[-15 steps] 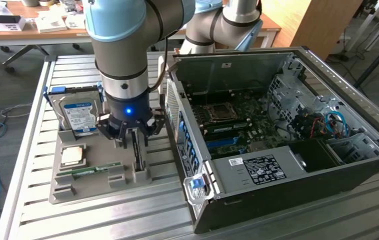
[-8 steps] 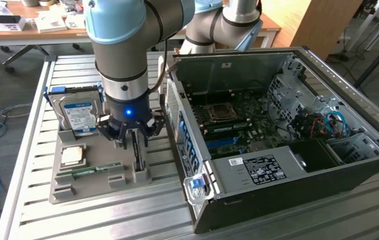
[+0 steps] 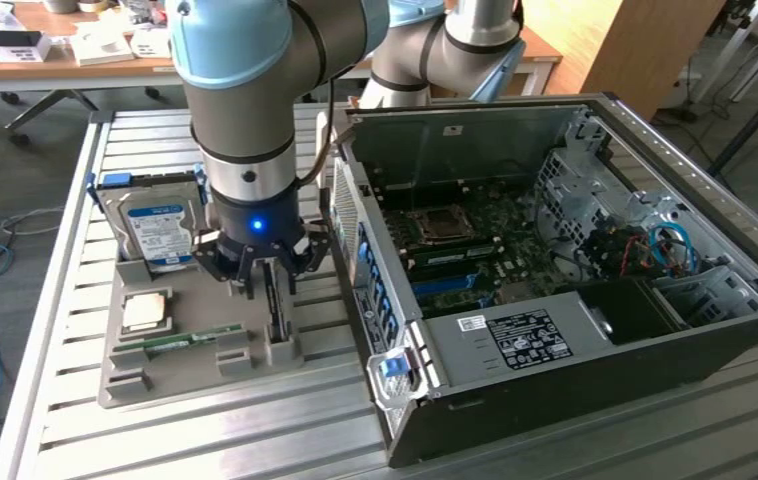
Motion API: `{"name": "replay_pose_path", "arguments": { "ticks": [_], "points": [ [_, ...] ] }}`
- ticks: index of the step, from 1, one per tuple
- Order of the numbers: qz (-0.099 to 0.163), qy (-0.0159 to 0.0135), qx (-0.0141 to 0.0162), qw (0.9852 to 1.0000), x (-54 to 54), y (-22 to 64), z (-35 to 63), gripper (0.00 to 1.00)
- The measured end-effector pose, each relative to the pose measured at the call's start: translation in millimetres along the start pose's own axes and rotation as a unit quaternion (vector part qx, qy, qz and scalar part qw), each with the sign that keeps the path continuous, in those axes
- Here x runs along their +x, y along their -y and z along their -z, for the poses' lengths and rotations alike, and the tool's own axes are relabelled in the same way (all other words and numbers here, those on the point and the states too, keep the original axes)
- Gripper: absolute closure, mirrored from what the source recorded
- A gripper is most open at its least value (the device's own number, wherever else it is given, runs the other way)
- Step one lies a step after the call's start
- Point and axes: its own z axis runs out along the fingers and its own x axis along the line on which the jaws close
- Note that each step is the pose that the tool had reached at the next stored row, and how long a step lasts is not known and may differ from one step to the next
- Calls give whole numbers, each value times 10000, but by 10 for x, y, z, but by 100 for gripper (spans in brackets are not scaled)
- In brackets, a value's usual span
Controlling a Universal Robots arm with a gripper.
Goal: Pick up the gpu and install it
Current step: 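Pick up the gpu and move the gpu toward the slot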
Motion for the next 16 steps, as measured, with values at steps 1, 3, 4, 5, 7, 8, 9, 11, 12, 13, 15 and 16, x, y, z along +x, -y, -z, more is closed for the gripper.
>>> {"name": "replay_pose_path", "arguments": {
  "ticks": [1, 3, 4, 5, 7, 8, 9, 11, 12, 13, 15, 16],
  "points": [
    [0, 0, 7, 10000, 0, 0, -1, 47],
    [1, 0, 12, 10000, 0, 0, -1, 47],
    [0, 2, 18, 10000, 1, -2, -3, 47],
    [0, 2, 23, 10000, 1, -2, -4, 47],
    [1, 2, 23, 10000, 1, -2, -3, 47],
    [1, 1, 24, 10000, 1, -2, -3, 47],
    [1, 2, 24, 10000, 1, -2, -3, 47],
    [1, 2, 24, 10000, 0, -2, -3, 47],
    [1, 2, 24, 10000, 1, -2, -3, 47],
    [1, 2, 24, 10000, 1, -2, -3, 47],
    [1, 2, 24, 10000, 1, -2, -3, 47],
    [1, 2, 24, 10000, 1, -2, -3, 49]
  ]
}}
